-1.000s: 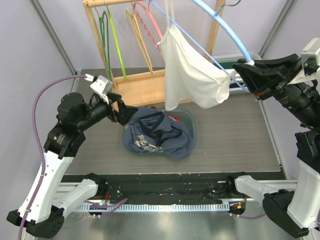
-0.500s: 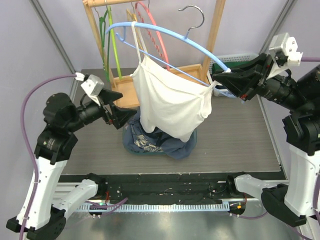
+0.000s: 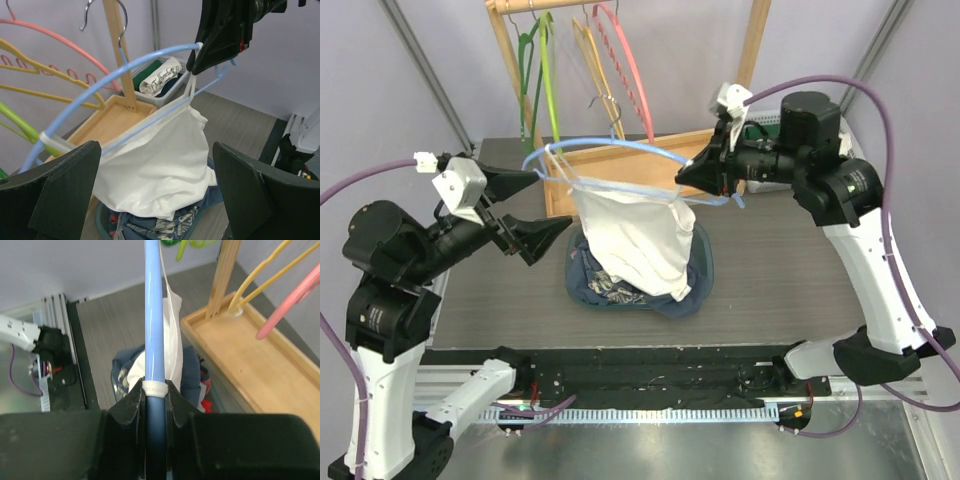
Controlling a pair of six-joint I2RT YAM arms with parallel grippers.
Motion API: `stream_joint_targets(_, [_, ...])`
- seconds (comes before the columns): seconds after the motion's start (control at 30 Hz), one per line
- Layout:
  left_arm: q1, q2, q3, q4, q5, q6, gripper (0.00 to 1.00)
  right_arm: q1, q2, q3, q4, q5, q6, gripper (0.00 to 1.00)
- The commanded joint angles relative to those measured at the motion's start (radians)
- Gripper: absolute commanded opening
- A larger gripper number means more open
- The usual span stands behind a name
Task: Remove the tank top from the hanger
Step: Pick up the hanger from the clothesline.
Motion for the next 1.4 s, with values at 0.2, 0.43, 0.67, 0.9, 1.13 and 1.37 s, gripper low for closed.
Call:
stream_joint_targets(0.2, [0.005,0.086,-0.038,-0.106,0.068,0.187,1.0,0.033,-0.191,-0.194,0.107,0.048,-0.159,0.01])
stream_joint_targets(0.43, [0.005,0.094,-0.034,-0.172,0.13,0.236,1.0,0.031,-0.294,-0.356,0.158,0.048,-0.164,0.01])
stream_joint_targets(0.67, [0.005,0.101,0.026,-0.19,0.161,0.227,1.0,0.033,-0.33,-0.408,0.148,0.046,-0.135,0.01])
stream_joint_targets(0.9, [0.006,0.121,0.063,-0.206,0.168,0.267,1.0,0.033,-0.37,-0.439,0.124,0.046,-0.127,0.01])
stream_joint_targets(1.13, [0.006,0.189,0.089,-0.274,0.269,0.421,0.99,0.033,-0.376,-0.407,0.075,-0.041,-0.146,0.01])
stream_joint_targets(1.37, [0.006,0.264,0.146,-0.269,0.343,0.466,0.88,0.033,-0.382,-0.402,0.085,-0.115,-0.129,0.01])
